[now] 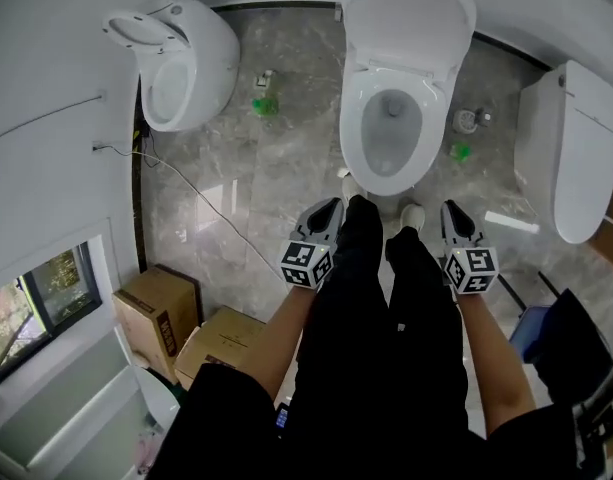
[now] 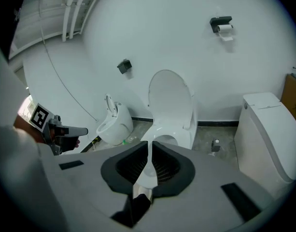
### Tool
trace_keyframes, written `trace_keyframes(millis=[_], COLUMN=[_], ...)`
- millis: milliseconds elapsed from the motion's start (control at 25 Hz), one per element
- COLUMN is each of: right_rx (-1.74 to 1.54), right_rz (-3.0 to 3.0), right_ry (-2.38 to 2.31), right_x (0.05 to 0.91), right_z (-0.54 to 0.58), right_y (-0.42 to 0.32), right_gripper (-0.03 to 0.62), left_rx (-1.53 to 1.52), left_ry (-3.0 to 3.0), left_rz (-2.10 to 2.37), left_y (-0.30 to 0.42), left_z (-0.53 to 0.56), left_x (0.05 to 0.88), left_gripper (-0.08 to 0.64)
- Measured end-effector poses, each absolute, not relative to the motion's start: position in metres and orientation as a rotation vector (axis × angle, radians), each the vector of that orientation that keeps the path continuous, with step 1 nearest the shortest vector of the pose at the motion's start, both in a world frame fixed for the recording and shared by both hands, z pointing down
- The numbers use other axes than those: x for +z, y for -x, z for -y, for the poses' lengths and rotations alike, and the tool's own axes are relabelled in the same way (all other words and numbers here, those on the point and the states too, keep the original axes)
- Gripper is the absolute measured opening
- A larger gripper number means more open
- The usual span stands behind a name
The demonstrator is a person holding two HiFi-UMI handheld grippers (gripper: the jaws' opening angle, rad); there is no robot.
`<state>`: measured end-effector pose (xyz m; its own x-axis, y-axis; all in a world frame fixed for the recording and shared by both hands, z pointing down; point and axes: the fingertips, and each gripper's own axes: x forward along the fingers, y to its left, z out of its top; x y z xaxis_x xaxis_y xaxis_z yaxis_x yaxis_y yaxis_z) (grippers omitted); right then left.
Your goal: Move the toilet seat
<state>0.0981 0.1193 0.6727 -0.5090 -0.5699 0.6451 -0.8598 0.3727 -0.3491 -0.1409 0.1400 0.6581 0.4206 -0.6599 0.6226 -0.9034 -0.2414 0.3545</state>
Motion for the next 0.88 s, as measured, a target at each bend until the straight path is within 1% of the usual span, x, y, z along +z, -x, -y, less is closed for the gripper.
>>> trace_keyframes(millis=[240, 480, 560, 640, 680, 720, 880], right_rx=[0.984, 1.101, 1.131, 1.173, 1.203, 1.236, 1.364], right_rz=[2.094, 1.961, 1.933, 1.904, 1.891, 1.88, 1.835], right_ry=[-1.294, -1.352, -1.381, -1.408, -1.415, -1.414, -1.385], right_x=[0.776, 0.853, 0.873, 0.896, 0.908, 0.921, 0.972], right_z=[-0.107, -0.118, -0.121, -0.121, -0.121, -0.121, -0.131], right_y=[-0.088, -0.077, -0.081, -0.086, -0.087, -0.087, -0.081], right_gripper=[0.028, 0.032, 0.043, 0.078, 0.123, 0.144, 0.214], left_rx=[0.499, 0.46, 0.47, 0.466, 0.458, 0.447, 0.439], left_ry=[-1.922, -1.865, -1.86, -1.836, -1.82, -1.801, -1.718], left_rz=[1.228, 1.168, 1.141, 1.121, 1.117, 1.117, 1.101], left_y=[0.15, 0.164, 0.165, 0.166, 0.166, 0.167, 0.172], left_z=[-0.121, -0.113, -0.11, -0.108, -0.106, -0.105, -0.106], left_x=[0.756, 0.825, 0.846, 0.868, 0.88, 0.891, 0.938], left_gripper=[0.012, 0.012, 0.035, 0.092, 0.103, 0.107, 0.174])
